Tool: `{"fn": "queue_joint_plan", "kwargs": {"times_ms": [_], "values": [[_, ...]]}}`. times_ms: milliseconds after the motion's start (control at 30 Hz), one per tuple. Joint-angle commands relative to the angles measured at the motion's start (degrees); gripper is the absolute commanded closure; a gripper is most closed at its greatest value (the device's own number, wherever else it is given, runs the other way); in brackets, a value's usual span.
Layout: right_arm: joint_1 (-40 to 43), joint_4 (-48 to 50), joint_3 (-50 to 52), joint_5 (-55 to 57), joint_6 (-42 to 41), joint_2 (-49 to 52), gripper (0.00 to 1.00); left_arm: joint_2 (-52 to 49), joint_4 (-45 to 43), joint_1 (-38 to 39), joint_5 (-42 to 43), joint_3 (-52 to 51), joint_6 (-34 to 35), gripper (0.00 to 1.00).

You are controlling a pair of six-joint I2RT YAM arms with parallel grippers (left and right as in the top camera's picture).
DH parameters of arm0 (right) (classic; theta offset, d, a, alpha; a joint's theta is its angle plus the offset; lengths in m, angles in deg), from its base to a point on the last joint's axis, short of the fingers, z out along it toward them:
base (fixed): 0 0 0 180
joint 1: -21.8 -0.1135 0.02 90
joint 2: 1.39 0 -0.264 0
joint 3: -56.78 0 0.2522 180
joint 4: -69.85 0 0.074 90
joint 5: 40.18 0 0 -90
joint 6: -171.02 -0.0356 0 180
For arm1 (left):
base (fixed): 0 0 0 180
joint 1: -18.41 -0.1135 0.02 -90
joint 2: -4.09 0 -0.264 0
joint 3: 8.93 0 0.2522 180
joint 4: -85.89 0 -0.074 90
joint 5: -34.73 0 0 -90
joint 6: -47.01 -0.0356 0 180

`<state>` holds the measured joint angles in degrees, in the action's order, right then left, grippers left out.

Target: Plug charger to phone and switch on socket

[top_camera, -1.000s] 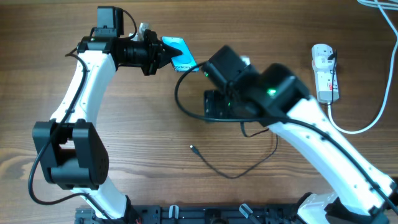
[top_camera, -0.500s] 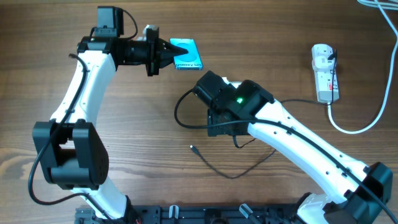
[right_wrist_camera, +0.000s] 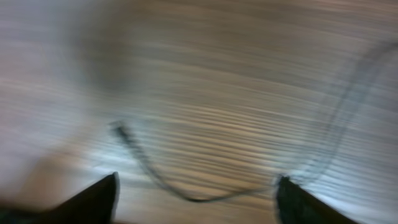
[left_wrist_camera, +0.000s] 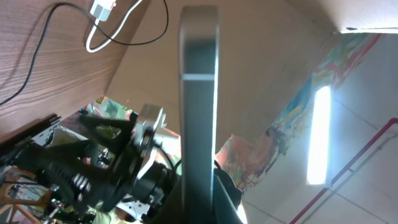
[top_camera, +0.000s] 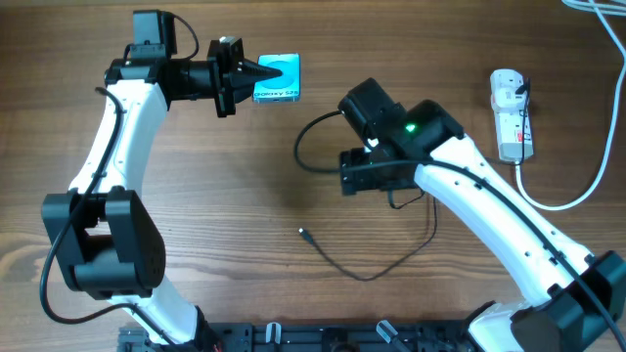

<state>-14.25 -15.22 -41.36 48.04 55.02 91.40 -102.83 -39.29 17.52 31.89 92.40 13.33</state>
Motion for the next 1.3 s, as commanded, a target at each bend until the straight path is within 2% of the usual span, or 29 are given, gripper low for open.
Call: {"fn": "queue_joint_plan", "kwargs": {"times_ms": [0,133,333,667,733,867,1000,1067,1167,1233,1267], "values": [[-3.08,5.46,4.70,-11.82,7.78,0.55,0.37,1.60,-0.22,-0.72,2.73,0.17,1.66,0.96],[-9.97,16.50,14.05,-6.25,8.00,0.63,0.36,1.60,-0.26,-4.94,-0.72,0.17,2.47,0.96],[-17.07,21.49,15.82,-0.57,9.20,1.68,0.47,1.60,-0.28,-7.78,-1.36,0.17,2.45,0.96],[-24.68,23.41,15.82,0.83,10.86,14.53,0.50,1.60,-0.37,-7.76,-1.77,0.17,2.40,0.96],[-25.16,24.11,15.82,0.92,10.84,16.41,0.57,1.60,-0.37,-7.76,-1.77,0.17,1.22,0.96],[-25.16,24.85,15.82,1.68,11.02,19.85,0.58,1.60,-0.37,-7.76,-1.73,0.17,0.74,0.96],[-25.09,25.09,15.82,7.63,10.91,19.93,0.57,1.60,-0.37,-7.76,-1.75,0.17,0.74,0.96],[-25.11,25.22,15.80,7.58,11.06,19.93,0.61,1.60,-0.37,-7.76,-1.75,0.17,0.72,0.96],[-25.11,23.37,14.60,5.84,11.04,19.91,0.73,1.60,-0.37,-7.76,-1.77,0.17,0.72,0.96],[-25.11,21.22,12.09,4.72,10.93,19.58,0.71,1.60,-0.37,-7.76,-1.77,0.17,0.72,0.96],[-25.11,20.09,10.91,5.07,10.93,19.45,0.67,1.60,-0.37,-7.76,-1.77,0.17,0.72,0.96]]}}
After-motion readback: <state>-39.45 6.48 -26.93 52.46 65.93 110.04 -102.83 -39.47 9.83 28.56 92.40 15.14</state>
